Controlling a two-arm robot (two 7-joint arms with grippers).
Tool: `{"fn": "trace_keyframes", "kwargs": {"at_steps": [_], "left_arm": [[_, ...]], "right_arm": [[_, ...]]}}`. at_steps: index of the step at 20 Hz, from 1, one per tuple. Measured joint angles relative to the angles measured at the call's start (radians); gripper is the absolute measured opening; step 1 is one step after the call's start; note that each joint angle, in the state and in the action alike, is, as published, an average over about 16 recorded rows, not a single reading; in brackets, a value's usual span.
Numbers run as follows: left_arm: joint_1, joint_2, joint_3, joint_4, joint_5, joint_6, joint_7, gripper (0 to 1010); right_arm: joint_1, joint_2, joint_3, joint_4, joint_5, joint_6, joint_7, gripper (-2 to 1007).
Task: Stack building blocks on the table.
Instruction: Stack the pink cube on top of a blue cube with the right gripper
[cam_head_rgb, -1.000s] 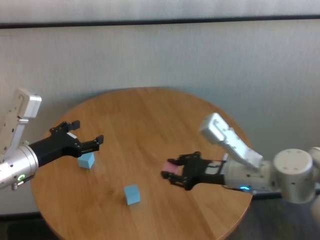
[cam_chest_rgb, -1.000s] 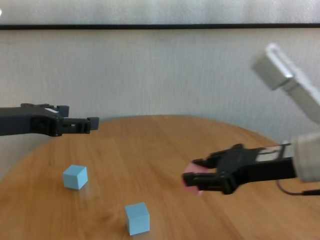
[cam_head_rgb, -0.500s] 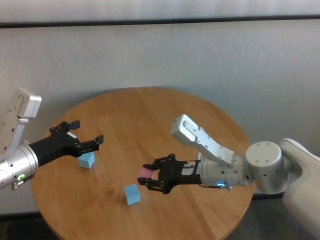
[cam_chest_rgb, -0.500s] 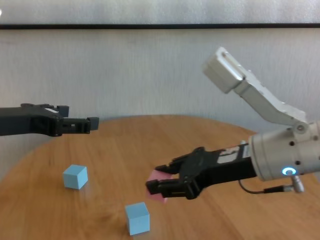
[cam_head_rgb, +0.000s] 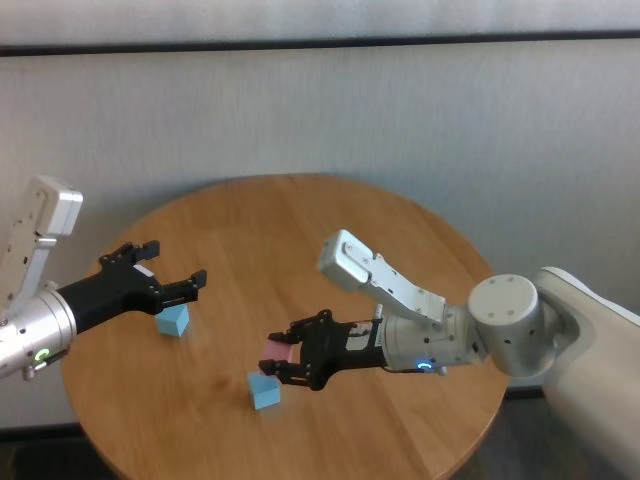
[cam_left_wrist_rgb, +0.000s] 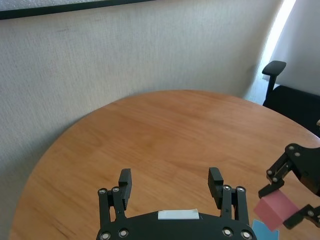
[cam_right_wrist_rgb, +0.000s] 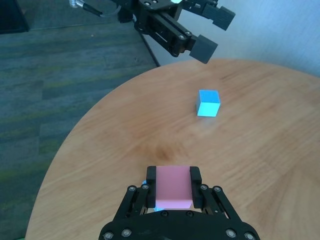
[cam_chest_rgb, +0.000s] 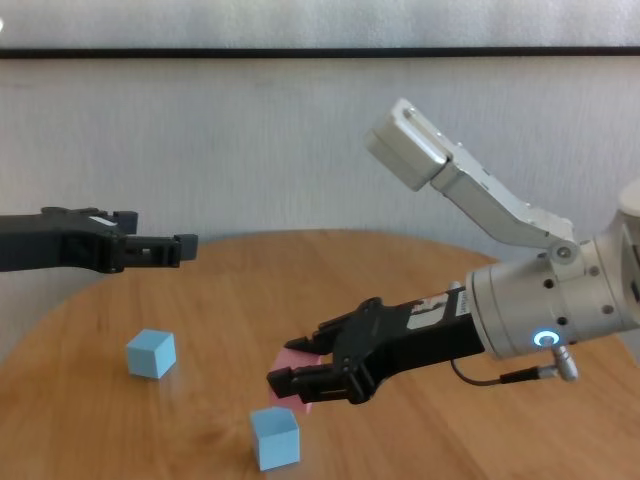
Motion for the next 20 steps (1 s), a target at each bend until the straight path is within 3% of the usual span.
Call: {"fn": "trace_keyframes", "kwargs": {"at_steps": [20], "left_arm": [[0.0,0.0,0.0,0.0,0.0,0.0,0.0,1002]], "right_arm": [[0.044,-0.046,-0.042,0.069,-0.003,0.007,0.035,373]]}}
